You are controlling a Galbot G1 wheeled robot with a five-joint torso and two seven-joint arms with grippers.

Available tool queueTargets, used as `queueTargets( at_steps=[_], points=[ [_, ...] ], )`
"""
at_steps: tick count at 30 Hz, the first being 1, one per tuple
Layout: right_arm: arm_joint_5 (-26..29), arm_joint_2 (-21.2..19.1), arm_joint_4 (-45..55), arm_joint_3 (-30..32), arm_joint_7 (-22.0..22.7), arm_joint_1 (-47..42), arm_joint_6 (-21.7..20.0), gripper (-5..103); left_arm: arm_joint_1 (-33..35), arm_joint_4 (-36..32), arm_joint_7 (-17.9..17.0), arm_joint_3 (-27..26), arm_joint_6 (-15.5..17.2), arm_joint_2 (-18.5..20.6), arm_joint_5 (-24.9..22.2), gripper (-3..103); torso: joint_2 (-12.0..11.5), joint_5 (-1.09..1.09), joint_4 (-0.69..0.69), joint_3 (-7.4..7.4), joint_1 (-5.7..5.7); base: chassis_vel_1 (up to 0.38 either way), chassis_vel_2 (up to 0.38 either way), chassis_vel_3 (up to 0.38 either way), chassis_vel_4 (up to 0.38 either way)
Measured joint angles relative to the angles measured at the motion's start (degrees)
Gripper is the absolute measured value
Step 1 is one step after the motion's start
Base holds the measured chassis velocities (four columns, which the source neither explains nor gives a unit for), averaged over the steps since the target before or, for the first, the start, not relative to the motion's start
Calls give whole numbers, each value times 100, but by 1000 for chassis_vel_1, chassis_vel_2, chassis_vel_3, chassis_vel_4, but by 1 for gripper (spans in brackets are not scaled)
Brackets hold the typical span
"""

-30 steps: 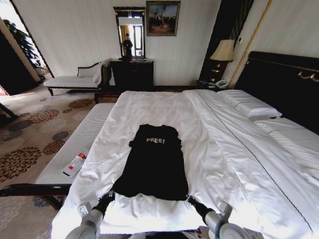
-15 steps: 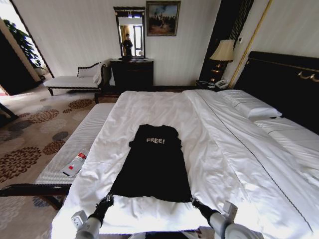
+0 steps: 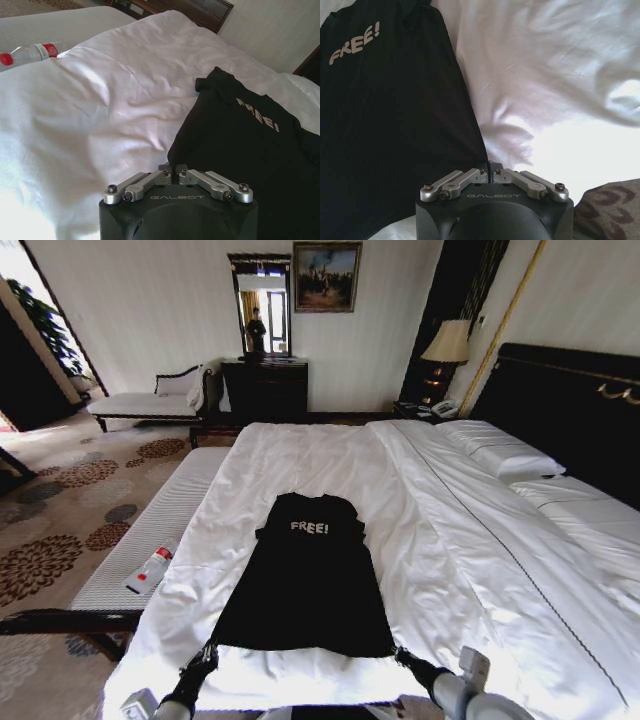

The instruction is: Fold the clothes on the bed.

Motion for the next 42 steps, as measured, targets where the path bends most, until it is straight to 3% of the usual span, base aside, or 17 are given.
queueTargets(
  at_steps=[4, 10, 22, 32, 39, 42],
  points=[
    [-186, 25, 35, -81, 151, -114, -22, 1, 455, 91, 113, 1, -384, -58, 177, 2, 0, 0, 0, 0, 0, 0, 0, 0, 0],
    [-571, 29, 149, -156, 219, -303, -22, 1, 770, 132, 132, -10, -670, -61, 239, 2, 0, 0, 0, 0, 0, 0, 0, 0, 0],
    [-1122, 139, 299, -278, 258, -670, -15, 1, 1042, 131, 72, 29, -824, -79, 400, 2, 0, -1, 0, 0, 0, 0, 0, 0, 0],
    [-1339, 166, 416, -453, 307, -851, -9, 1, 1339, 379, -1, 392, -1218, -65, 671, 2, 0, -1, 0, 0, 0, 0, 0, 0, 0],
    [-1372, 164, 148, -516, 286, -754, -3, 1, 1084, 612, -124, 418, -1220, -138, 651, 2, 0, -1, 0, 0, 0, 0, 0, 0, 0],
    [-1443, 215, -55, -613, 153, -648, 43, 1, 1008, 705, -198, 457, -1253, -152, 894, 2, 0, 0, 0, 0, 0, 0, 0, 0, 0]
  ],
)
